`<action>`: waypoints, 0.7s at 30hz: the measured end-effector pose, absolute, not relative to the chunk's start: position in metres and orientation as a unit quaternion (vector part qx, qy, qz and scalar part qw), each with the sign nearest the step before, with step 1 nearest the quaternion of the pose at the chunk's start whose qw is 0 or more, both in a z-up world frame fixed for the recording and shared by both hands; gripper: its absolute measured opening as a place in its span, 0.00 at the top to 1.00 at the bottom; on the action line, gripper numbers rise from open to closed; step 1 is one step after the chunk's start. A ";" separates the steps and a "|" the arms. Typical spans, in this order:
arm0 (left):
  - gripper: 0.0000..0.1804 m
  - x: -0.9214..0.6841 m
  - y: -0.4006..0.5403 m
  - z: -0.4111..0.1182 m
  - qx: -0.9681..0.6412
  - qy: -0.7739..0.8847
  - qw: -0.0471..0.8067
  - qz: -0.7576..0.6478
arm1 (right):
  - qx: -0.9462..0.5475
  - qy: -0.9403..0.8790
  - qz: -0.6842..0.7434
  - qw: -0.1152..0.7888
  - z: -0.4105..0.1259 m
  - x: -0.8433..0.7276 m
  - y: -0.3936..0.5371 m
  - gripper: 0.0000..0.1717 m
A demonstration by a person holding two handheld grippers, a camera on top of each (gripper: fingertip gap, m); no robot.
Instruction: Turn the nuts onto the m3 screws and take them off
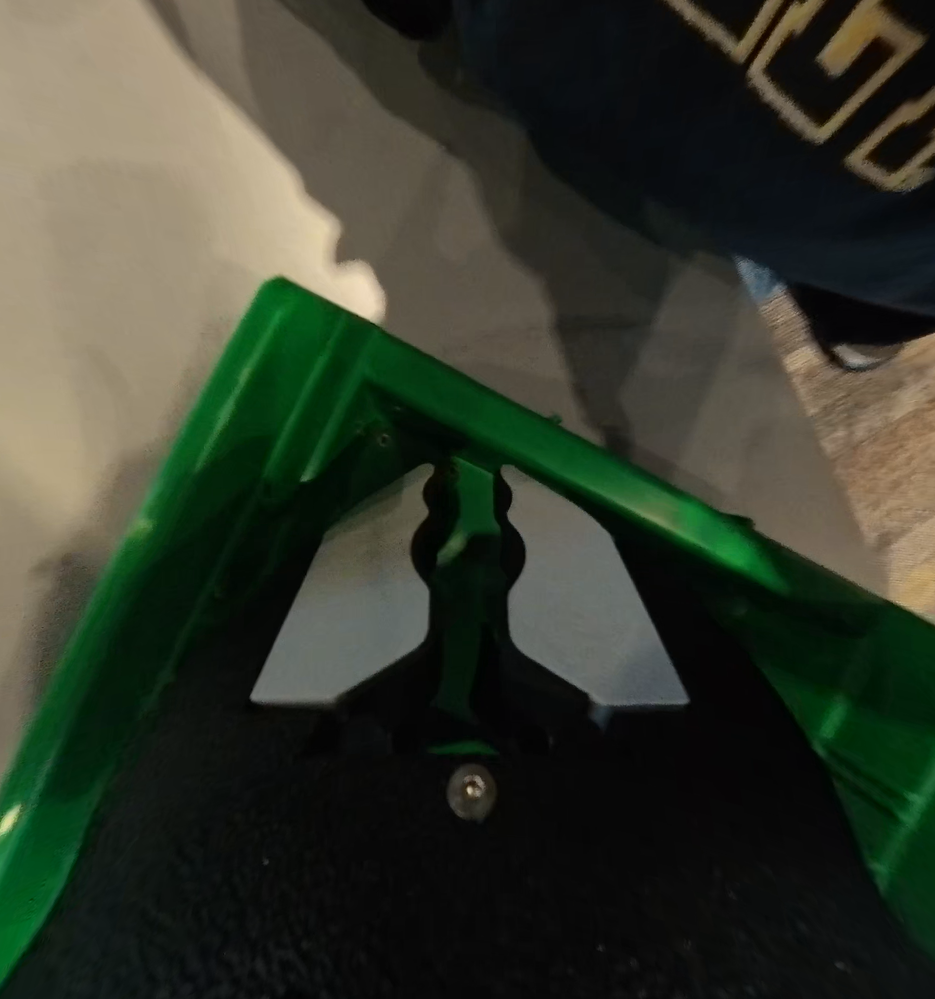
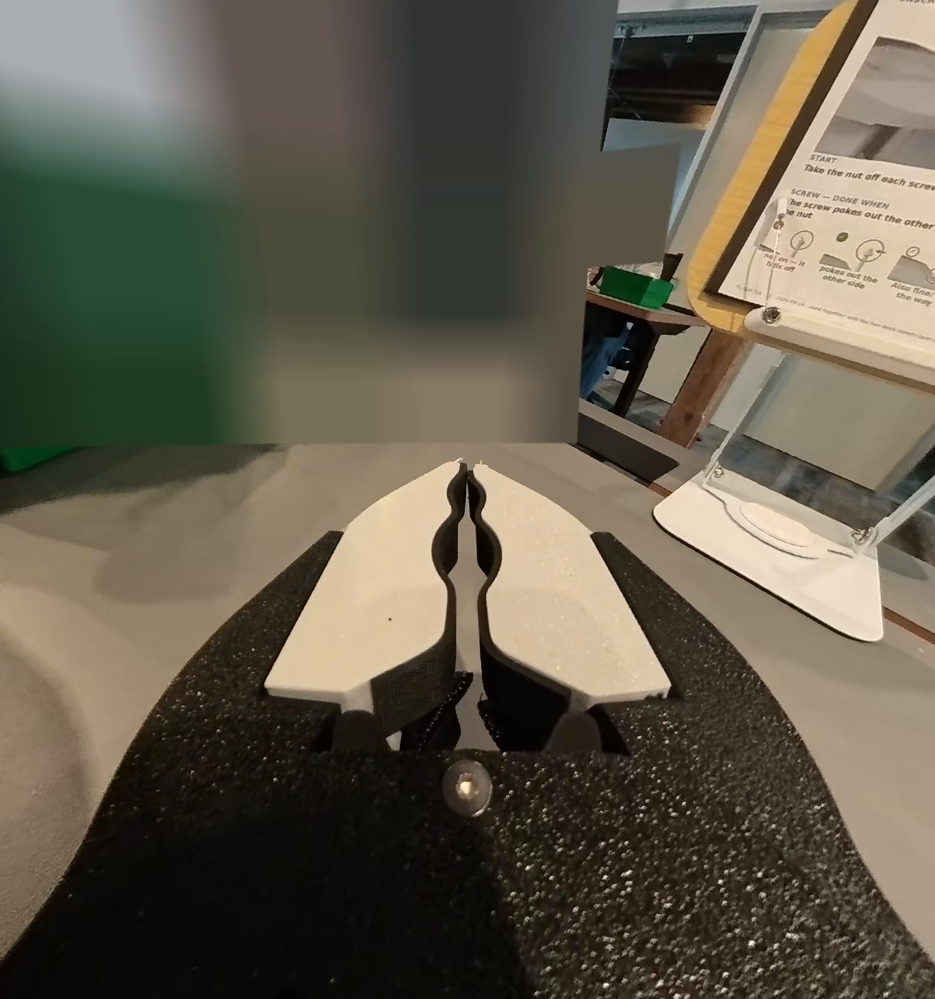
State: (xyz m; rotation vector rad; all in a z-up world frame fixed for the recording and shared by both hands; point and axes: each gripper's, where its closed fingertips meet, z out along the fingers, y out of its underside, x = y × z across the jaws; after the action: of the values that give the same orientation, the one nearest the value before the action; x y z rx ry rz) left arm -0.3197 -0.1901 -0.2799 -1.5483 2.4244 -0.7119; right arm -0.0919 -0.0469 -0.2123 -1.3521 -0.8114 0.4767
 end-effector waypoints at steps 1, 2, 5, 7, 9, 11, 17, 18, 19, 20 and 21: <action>0.89 -0.320 -0.188 -0.282 -0.516 0.821 0.091 -0.228 | -0.602 -0.361 0.213 0.679 -0.212 -0.092 -0.047 1.00; 0.88 -0.321 -0.187 -0.285 -0.513 0.827 0.090 -0.215 | -0.602 -0.362 0.213 0.679 -0.212 -0.092 -0.047 1.00; 0.85 -0.326 -0.185 -0.295 -0.493 0.849 0.078 -0.171 | -0.602 -0.362 0.213 0.679 -0.212 -0.092 -0.047 1.00; 0.85 -0.325 -0.188 -0.298 -0.481 0.858 0.074 -0.165 | -0.602 -0.362 0.214 0.679 -0.212 -0.092 -0.047 1.00; 0.85 -0.325 -0.190 -0.300 -0.476 0.862 0.071 -0.162 | -0.602 -0.362 0.215 0.679 -0.212 -0.092 -0.047 1.00; 0.85 -0.325 -0.189 -0.302 -0.472 0.866 0.068 -0.154 | -0.602 -0.362 0.216 0.678 -0.212 -0.092 -0.047 1.00; 0.86 -0.323 -0.188 -0.306 -0.457 0.876 0.066 -0.141 | -0.602 -0.364 0.216 0.677 -0.213 -0.093 -0.047 1.00; 0.86 -0.322 -0.187 -0.306 -0.456 0.876 0.066 -0.141 | -0.602 -0.364 0.216 0.677 -0.213 -0.093 -0.047 1.00; 0.87 -0.321 -0.187 -0.306 -0.455 0.877 0.065 -0.141 | -0.602 -0.364 0.216 0.677 -0.213 -0.093 -0.047 1.00; 0.87 -0.320 -0.187 -0.306 -0.453 0.878 0.066 -0.141 | -0.602 -0.363 0.217 0.677 -0.213 -0.093 -0.047 1.00; 0.88 -0.320 -0.186 -0.306 -0.450 0.880 0.065 -0.140 | -0.602 -0.363 0.217 0.677 -0.213 -0.092 -0.047 1.00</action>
State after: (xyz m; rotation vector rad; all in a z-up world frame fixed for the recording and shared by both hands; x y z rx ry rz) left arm -0.3200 -0.1865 -0.3065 -1.3569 2.6541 -0.4231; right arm -0.0924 -0.0469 -0.2126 -1.3532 -0.8150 0.4886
